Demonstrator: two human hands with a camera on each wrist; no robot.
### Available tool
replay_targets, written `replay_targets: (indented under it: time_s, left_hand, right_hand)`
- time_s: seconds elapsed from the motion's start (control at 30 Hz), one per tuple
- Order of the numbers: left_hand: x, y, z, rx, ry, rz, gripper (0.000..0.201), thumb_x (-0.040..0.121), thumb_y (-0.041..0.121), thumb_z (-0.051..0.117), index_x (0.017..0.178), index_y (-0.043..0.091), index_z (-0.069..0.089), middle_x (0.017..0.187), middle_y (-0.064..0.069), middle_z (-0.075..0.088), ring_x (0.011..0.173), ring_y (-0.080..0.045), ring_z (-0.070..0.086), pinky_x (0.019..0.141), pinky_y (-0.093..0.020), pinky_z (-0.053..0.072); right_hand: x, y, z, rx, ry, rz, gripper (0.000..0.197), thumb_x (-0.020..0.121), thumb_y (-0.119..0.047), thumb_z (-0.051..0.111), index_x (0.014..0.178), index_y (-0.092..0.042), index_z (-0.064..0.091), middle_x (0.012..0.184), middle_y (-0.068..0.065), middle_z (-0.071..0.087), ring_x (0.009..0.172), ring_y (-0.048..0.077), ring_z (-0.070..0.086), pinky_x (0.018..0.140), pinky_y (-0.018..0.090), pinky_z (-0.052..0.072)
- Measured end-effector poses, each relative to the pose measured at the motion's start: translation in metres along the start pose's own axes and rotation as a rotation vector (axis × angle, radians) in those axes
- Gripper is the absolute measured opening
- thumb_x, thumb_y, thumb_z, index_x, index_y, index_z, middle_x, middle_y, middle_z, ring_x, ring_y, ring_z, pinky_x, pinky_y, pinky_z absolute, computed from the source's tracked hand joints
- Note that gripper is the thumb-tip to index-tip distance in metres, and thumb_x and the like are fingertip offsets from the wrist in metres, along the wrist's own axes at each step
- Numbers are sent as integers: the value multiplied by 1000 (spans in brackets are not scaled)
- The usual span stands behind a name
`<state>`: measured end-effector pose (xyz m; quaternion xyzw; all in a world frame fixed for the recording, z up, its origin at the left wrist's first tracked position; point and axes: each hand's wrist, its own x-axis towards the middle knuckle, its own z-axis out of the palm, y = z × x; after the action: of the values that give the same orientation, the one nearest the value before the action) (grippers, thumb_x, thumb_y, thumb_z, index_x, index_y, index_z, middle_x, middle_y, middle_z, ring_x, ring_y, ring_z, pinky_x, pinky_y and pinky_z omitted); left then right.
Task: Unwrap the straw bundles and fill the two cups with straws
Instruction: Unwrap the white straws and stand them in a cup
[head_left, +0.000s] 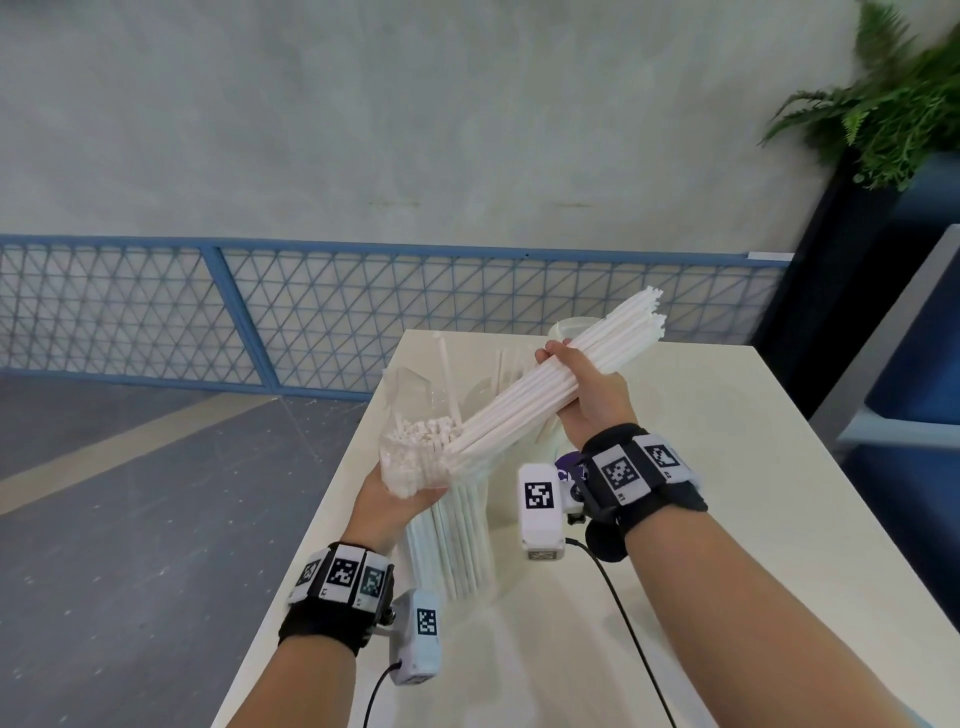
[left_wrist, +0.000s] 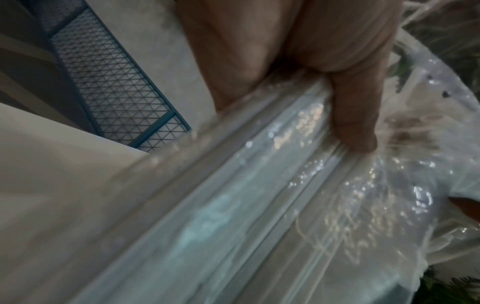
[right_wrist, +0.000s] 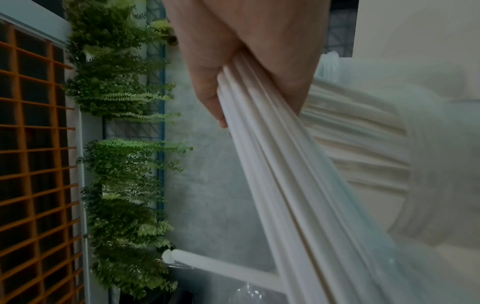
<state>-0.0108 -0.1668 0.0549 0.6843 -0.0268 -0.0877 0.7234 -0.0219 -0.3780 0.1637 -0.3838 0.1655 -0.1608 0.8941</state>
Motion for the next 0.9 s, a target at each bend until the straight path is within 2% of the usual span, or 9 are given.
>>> replay_targets:
  time_s: [0.13, 0.23, 0.3, 0.37, 0.47, 0.6, 0.7, 0.83, 0.9]
  left_hand:
    - [1, 0, 2, -19, 0, 10, 61, 51, 20, 87, 105, 21, 59, 102, 3, 67, 99, -14, 62, 89, -31, 43]
    - [2, -1, 2, -15, 19, 27, 43, 69, 1, 77, 100, 24, 59, 99, 6, 65, 98, -12, 60, 91, -31, 42]
    - [4, -4, 0, -6, 30, 31, 41, 72, -2, 74, 98, 27, 59, 100, 6, 65, 100, -13, 60, 95, -34, 42]
    - [6, -7, -3, -6, 41, 28, 40, 72, 0, 74, 96, 28, 59, 100, 7, 65, 102, -17, 60, 97, -35, 42]
    - [6, -9, -2, -8, 40, 32, 39, 73, 1, 74, 95, 28, 59, 99, 8, 65, 101, -15, 59, 95, -34, 42]
    - [5, -9, 0, -26, 25, 32, 42, 67, 5, 80, 99, 25, 60, 100, 7, 66, 100, -11, 61, 92, -31, 43]
    - [4, -9, 0, -29, 18, 27, 44, 66, 3, 80, 100, 23, 61, 100, 4, 67, 100, -13, 62, 90, -30, 44]
    - [3, -10, -2, -19, 7, 36, 41, 67, 5, 79, 101, 22, 62, 103, 1, 68, 103, -16, 63, 94, -33, 45]
    - [3, -11, -2, -23, 5, 36, 45, 59, 14, 79, 101, 22, 63, 103, 1, 69, 104, -17, 63, 94, -33, 45]
  right_hand:
    - [1, -4, -2, -6, 12, -62, 14, 82, 1, 62, 95, 1, 60, 85, 8, 63, 74, 14, 66, 72, 28, 56]
    - [3, -15, -3, -57, 59, -168, 13, 79, -1, 64, 92, -1, 62, 85, 8, 63, 72, 13, 65, 64, 24, 55]
    - [3, -25, -1, -135, 102, -257, 4, 78, -3, 63, 82, -3, 61, 82, 7, 60, 71, 13, 61, 57, 22, 51]
    - [6, -33, 0, -217, 150, -364, 10, 77, -6, 64, 85, -2, 58, 78, 6, 59, 68, 14, 58, 53, 21, 48]
    - [10, -35, 5, -314, 149, -445, 21, 75, -8, 68, 91, -3, 58, 80, 3, 59, 70, 13, 57, 55, 21, 48]
    - [12, -10, 12, -603, 67, -460, 31, 79, -15, 70, 106, -3, 60, 95, 4, 63, 88, 16, 61, 76, 28, 52]
    - [17, 11, 11, -733, 50, -471, 42, 78, -13, 72, 116, -5, 56, 102, 5, 64, 96, 18, 61, 83, 28, 50]
    - [23, 23, 5, -765, 37, -518, 46, 77, -2, 69, 118, -10, 48, 81, -9, 59, 70, -7, 59, 68, 12, 45]
    - [22, 26, 1, -801, 41, -576, 50, 77, -1, 69, 119, -14, 46, 85, -8, 62, 66, -10, 57, 67, 4, 43]
